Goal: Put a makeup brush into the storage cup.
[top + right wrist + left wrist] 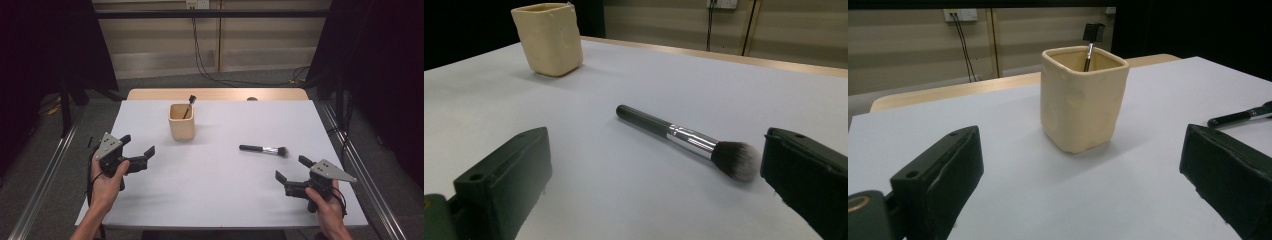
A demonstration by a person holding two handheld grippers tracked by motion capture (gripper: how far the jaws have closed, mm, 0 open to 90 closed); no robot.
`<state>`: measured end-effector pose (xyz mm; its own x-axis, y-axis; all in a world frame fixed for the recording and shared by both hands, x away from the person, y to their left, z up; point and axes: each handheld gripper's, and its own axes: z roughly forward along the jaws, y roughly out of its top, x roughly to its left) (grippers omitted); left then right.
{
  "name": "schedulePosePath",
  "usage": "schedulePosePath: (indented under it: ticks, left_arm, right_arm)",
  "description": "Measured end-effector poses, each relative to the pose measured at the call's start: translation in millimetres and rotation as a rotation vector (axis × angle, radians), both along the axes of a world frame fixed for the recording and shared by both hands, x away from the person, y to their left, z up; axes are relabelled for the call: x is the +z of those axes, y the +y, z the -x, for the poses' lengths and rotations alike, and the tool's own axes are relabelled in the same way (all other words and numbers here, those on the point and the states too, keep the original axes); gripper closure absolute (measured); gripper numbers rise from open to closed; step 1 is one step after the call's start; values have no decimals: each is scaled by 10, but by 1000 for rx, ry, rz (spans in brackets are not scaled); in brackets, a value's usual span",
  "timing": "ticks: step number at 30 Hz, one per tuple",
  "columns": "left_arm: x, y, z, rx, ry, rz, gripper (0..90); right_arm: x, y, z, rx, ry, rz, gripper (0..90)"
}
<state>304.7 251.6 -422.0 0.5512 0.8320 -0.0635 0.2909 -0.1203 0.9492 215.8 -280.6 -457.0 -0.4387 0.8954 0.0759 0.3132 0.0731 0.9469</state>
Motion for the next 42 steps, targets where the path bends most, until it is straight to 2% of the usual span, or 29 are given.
schedulePosePath:
  ticks: [4, 6, 8, 13, 21, 30, 42]
  left_arm:
    - [-17, 49, 112, 1, 6, 11, 37]
    - [-37, 67, 168, 4, 3, 1, 37]
    - [-58, 95, 221, 4, 15, 7, 33]
    - [-62, 147, 368, 11, -1, -1, 33]
    - [-117, 182, 563, 14, 7, 11, 29]
    - [-200, 209, 633, 10, 6, 0, 29]
    - [-206, 227, 646, -1, 7, 13, 30]
  right_arm:
    - [3, 8, -1, 1, -2, 2, 0]
    - [1, 7, -1, 0, -3, 3, 0]
    - [0, 6, -3, -5, 1, -2, 0]
    - [-2, -15, 1, -10, 1, -6, 0]
    - [1, -19, 20, -10, -2, -4, 0]
    - [6, -34, 40, -12, -8, -7, 0]
    - [26, -34, 53, -8, -16, -10, 0]
